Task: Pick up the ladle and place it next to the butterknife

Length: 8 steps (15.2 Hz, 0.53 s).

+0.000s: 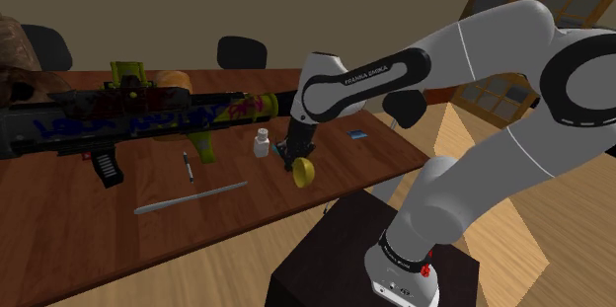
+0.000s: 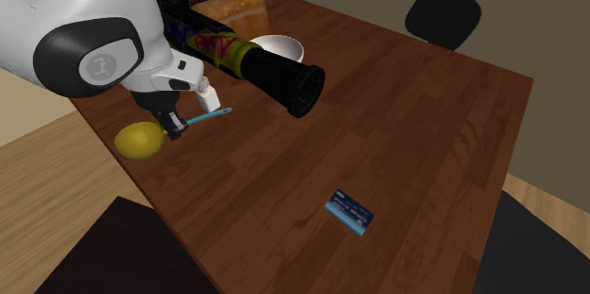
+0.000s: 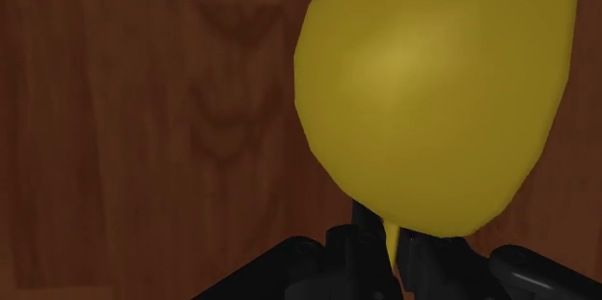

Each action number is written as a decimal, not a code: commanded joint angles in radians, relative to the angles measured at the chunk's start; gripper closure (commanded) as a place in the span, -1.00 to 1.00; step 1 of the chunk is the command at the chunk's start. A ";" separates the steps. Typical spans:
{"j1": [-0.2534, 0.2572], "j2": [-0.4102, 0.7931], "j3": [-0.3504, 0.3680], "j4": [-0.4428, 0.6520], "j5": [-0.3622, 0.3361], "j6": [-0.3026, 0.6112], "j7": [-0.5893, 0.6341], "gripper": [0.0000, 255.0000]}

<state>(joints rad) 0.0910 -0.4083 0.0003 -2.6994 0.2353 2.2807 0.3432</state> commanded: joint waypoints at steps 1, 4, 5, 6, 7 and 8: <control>0.002 0.018 -0.001 -0.011 0.006 0.030 -0.008 1.00; 0.003 0.026 -0.001 -0.016 0.008 0.042 -0.011 1.00; 0.003 0.026 -0.001 -0.016 0.008 0.042 -0.011 1.00; 0.003 0.026 -0.001 -0.016 0.008 0.042 -0.011 1.00; 0.003 0.026 -0.001 -0.016 0.008 0.042 -0.011 1.00; 0.003 0.026 -0.001 -0.016 0.008 0.042 -0.011 1.00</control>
<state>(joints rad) 0.0943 -0.3822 -0.0008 -2.7151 0.2436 2.3225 0.3325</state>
